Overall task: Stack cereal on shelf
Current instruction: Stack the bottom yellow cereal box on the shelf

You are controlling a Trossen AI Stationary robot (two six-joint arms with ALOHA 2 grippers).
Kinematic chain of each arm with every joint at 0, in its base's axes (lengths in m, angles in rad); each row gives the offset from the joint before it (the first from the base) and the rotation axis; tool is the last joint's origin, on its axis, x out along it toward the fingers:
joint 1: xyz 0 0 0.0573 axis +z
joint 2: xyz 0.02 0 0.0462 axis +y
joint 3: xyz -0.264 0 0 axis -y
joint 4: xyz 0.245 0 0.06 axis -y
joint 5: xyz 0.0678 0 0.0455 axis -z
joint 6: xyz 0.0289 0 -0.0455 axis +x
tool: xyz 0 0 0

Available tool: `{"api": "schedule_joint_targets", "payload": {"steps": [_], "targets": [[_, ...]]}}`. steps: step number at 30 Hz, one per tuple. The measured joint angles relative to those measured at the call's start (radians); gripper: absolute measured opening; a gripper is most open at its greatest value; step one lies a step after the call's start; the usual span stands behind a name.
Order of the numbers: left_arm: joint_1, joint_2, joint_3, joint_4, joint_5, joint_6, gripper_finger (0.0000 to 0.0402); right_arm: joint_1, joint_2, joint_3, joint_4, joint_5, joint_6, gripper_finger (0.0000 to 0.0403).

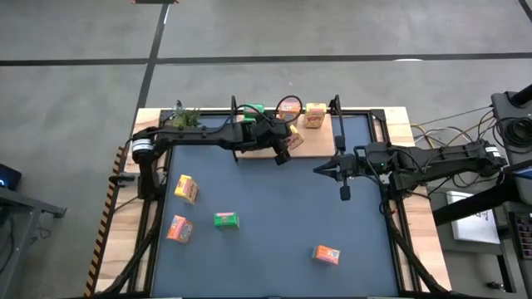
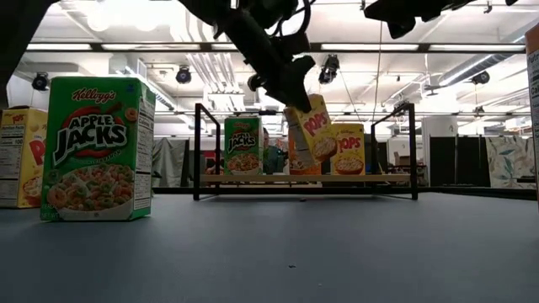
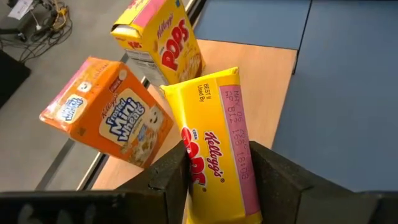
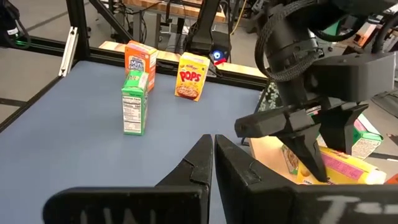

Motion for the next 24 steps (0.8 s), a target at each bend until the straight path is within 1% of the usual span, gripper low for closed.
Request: {"api": "schedule_joint_targets", "payload": {"steps": [12, 18, 24], "targets": [[0.017, 0.037, -0.001, 0.034, 0.000, 0.000, 0.0185, 0.000, 0.000, 0.000, -0.018, 0.008, 0.012, 0.0009], [0.020, 0.032, -0.001, 0.035, 0.000, 0.009, 0.0190, 0.000, 0.000, 0.000, -0.028, 0.009, 0.034, 0.0009], [0.019, -0.005, -0.001, 0.037, -0.001, 0.026, 0.0190, 0.000, 0.000, 0.000, -0.028, 0.009, 0.035, 0.0009]]}}
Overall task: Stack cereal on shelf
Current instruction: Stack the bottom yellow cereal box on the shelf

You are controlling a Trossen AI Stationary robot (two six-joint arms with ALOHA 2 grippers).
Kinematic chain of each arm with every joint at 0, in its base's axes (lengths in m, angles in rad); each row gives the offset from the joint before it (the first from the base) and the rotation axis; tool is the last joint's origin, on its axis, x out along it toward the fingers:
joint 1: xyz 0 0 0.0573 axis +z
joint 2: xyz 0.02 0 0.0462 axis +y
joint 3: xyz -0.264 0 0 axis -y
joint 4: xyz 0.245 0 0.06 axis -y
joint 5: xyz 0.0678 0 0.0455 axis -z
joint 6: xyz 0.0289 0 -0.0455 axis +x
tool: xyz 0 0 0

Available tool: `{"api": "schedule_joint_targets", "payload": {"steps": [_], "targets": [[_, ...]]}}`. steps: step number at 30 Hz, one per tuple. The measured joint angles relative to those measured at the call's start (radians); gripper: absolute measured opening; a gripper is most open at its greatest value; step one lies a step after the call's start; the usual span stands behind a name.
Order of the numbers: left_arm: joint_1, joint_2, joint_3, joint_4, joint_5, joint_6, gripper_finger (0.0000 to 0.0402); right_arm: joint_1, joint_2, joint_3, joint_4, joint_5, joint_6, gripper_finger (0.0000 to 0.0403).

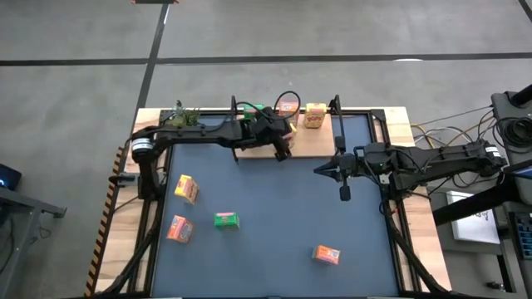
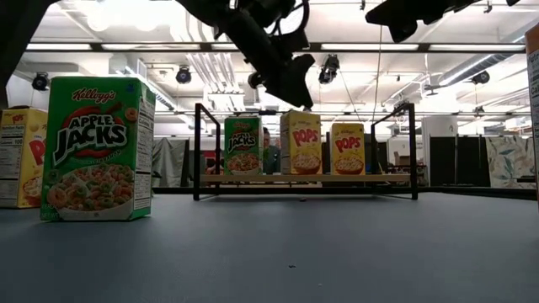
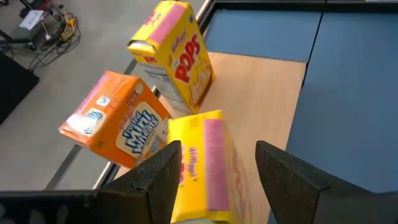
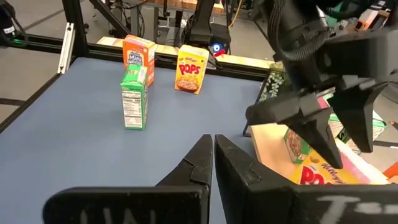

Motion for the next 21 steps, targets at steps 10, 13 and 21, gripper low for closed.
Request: {"api": "schedule_joint_targets", "payload": {"steps": [10, 13, 21], "targets": [[-0.051, -0.080, 0.000, -0.002, 0.000, 0.049, 0.0190, 0.000, 0.000, 0.000, -0.035, 0.000, 0.064, 0.0009], [-0.094, -0.132, -0.016, 0.002, -0.001, 0.067, 0.0190, 0.000, 0.000, 0.000, -0.054, 0.001, 0.088, 0.0009], [-0.246, -0.314, -0.174, 0.080, 0.000, 0.080, 0.0190, 0.000, 0.000, -0.048, -0.054, 0.001, 0.138, 0.0009]]}}
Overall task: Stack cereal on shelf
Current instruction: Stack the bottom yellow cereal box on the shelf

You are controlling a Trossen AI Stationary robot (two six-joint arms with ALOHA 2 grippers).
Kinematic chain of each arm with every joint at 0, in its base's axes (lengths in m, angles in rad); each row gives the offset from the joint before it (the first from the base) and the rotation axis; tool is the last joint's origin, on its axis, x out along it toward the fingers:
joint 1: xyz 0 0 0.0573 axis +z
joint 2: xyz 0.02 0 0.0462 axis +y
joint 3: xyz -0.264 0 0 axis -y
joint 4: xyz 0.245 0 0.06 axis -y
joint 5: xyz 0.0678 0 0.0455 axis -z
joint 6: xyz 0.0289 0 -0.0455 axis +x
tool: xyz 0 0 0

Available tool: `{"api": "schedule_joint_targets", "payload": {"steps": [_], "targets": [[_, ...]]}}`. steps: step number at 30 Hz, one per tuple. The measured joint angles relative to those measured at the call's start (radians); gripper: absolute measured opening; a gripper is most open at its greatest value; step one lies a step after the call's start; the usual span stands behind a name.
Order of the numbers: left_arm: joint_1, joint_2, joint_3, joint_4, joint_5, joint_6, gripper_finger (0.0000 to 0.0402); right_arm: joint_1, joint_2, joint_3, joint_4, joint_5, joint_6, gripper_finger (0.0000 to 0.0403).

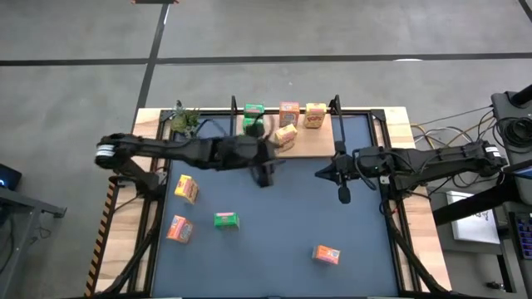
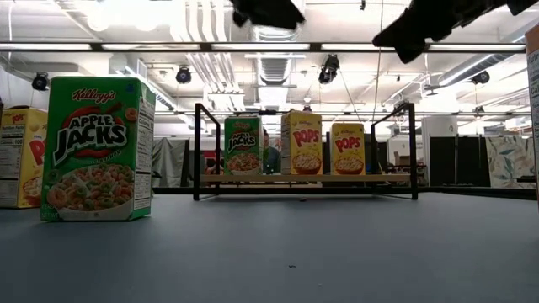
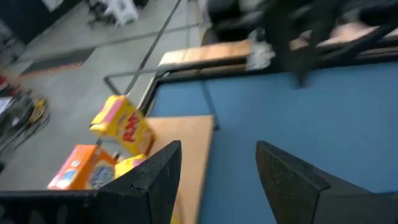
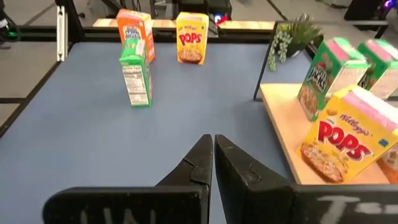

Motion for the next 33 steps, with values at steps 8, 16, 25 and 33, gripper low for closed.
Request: {"api": "schedule_joint_targets", "payload": {"steps": [8, 16, 25, 33], "targets": [[-0.141, -0.268, -0.281, 0.166, -0.028, -0.028, 0.0190, -0.001, 0.008, -0.020, 0.012, 0.022, 0.080, 0.0009], [-0.258, -0.522, -0.534, 0.347, -0.219, -0.031, 0.0190, -0.001, 0.113, 0.024, 0.032, 0.200, 0.069, 0.0009], [-0.279, -0.755, -0.759, 0.444, -0.248, -0.047, 0.0190, -0.010, 0.323, 0.268, -0.083, 0.208, -0.073, 0.0009], [-0.279, -0.901, -0.887, 0.452, -0.246, -0.127, 0.0190, -0.100, 0.515, 0.620, -0.486, 0.193, -0.155, 0.0009]]}}
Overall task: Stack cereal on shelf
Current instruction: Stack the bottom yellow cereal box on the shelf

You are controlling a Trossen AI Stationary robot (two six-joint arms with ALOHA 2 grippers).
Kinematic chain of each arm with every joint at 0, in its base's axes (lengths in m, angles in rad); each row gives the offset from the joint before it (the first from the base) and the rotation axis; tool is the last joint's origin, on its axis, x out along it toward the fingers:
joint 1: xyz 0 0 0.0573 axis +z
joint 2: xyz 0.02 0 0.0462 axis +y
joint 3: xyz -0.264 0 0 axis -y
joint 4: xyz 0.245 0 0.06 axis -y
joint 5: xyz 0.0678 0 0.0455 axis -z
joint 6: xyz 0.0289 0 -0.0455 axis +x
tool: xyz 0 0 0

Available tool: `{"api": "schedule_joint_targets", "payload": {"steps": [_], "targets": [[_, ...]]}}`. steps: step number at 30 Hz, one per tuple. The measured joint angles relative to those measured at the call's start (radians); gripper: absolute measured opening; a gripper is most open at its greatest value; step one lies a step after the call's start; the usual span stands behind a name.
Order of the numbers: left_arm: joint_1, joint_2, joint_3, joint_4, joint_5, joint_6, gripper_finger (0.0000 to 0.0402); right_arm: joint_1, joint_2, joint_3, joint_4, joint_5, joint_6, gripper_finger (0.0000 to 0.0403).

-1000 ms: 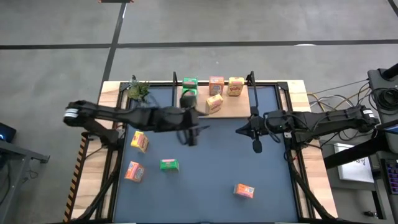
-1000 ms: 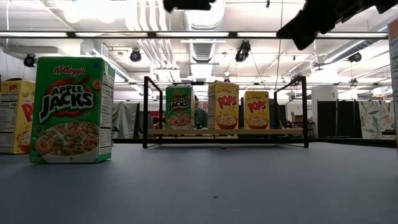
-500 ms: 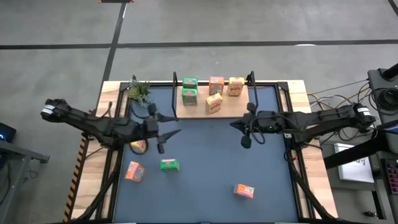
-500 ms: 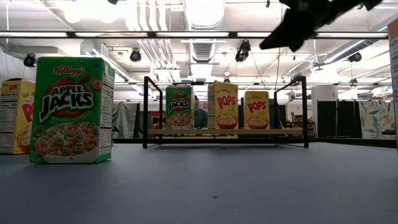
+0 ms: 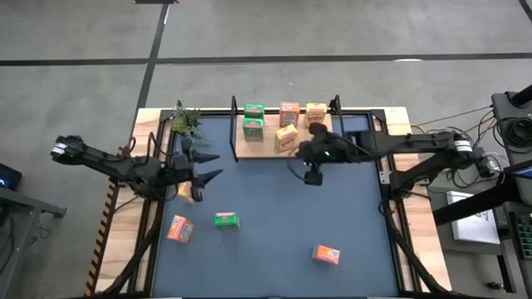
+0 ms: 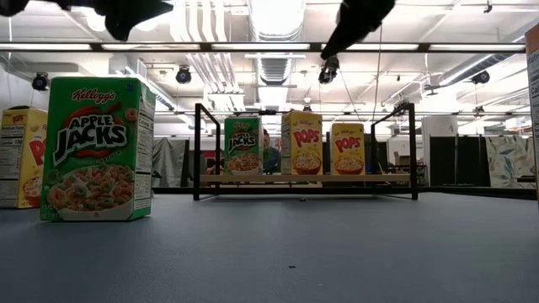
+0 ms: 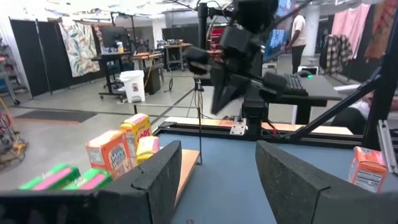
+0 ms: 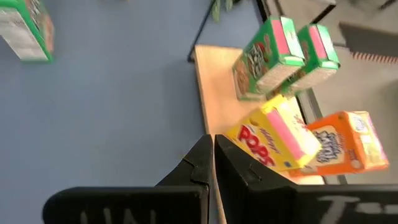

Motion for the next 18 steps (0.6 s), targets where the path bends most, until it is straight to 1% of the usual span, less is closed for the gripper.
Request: {"api": "schedule_joint_targets", "payload": {"steps": [4, 8, 15, 18], "targets": [[0.000, -0.046, -0.046, -0.001, 0.002, -0.028, 0.0190, -0.080, 0.087, 0.145, -0.143, -0.095, -0.057, 0.0009], [-0.002, -0.085, -0.084, -0.002, 0.005, -0.041, 0.0190, -0.161, 0.151, 0.246, -0.226, -0.190, -0.127, 0.0009], [-0.003, -0.119, -0.132, -0.003, 0.019, -0.073, 0.0190, -0.250, 0.215, 0.316, -0.267, -0.277, -0.180, 0.0009], [-0.003, -0.122, -0.143, 0.001, 0.019, -0.081, 0.0190, -0.268, 0.231, 0.321, -0.269, -0.285, -0.171, 0.0019]]}}
